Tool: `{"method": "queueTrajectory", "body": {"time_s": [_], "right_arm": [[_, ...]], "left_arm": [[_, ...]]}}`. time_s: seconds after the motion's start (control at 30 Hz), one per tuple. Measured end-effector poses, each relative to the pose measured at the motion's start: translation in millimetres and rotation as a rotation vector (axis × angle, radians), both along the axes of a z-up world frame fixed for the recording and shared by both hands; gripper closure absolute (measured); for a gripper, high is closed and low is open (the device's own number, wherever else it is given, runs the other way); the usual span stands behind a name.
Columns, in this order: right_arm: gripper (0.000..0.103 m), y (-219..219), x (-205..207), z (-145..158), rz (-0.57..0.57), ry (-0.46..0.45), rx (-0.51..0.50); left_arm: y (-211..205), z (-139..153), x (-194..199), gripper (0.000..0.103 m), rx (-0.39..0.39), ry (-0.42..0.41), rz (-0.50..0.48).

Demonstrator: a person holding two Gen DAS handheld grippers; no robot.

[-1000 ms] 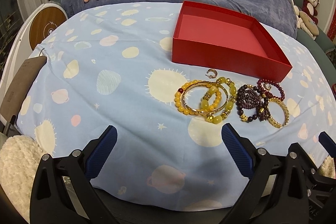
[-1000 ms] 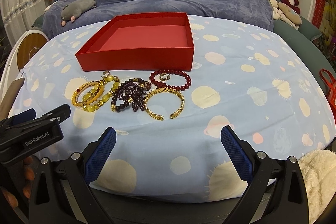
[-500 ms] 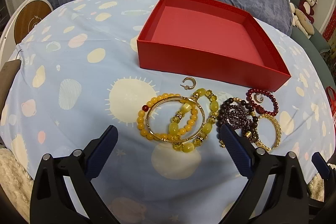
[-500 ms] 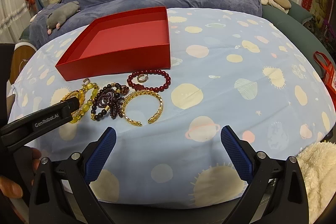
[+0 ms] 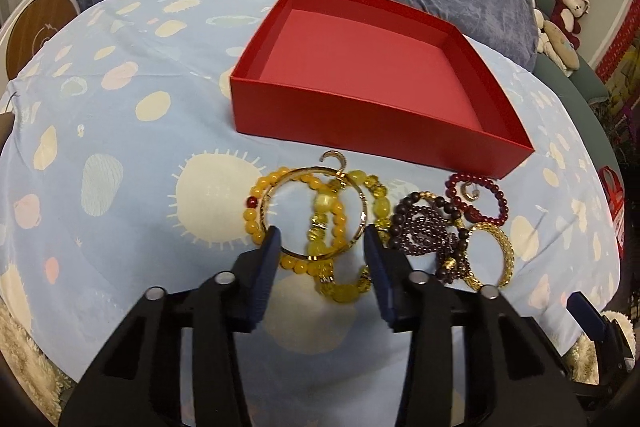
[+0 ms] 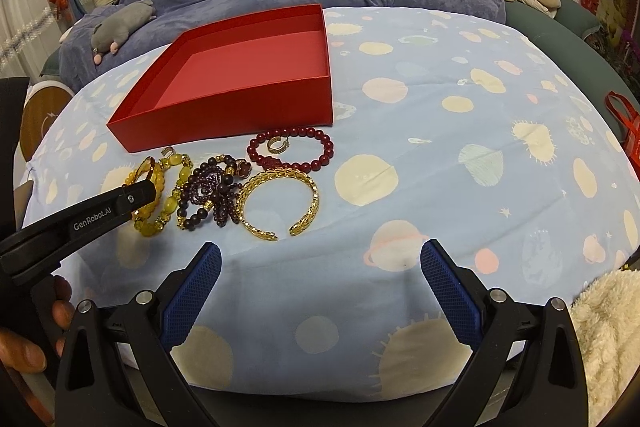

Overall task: Organize jewelry
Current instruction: 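Lower the left tool onto the thin gold bangle and close on it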

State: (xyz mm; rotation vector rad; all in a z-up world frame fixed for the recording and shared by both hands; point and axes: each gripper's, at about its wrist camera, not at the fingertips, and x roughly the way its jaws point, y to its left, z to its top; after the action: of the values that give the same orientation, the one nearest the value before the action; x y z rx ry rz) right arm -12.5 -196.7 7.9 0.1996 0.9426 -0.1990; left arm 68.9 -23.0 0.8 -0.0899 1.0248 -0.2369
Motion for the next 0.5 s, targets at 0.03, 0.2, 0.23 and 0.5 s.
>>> {"method": "queueTrajectory", "body": {"time_s": [0.03,0.2,0.23,0.5], "right_arm": [[0.007,0.4,0.8,0.2,0.004,0.001,0.0],[0.007,-0.2,1.4,1.8,0.002,-0.001,-0.001],[0.007,0.0,1.1,1.6,0.002,0.0,-0.001],[0.007,0.1,1.2,0.4,0.005,0.007,0.001]], "left_arm": [[-0.6,0.7,-0.5,0.067,-0.001,0.001,0.0],[1.6,-0.3,-3.7,0.066,0.011,0.0,0.002],[2.3,-0.4,-4.1,0.066,0.011,-0.001,0.005],[10.0,1.5,5.7,0.036,0.016,-0.006,0.069]]}}
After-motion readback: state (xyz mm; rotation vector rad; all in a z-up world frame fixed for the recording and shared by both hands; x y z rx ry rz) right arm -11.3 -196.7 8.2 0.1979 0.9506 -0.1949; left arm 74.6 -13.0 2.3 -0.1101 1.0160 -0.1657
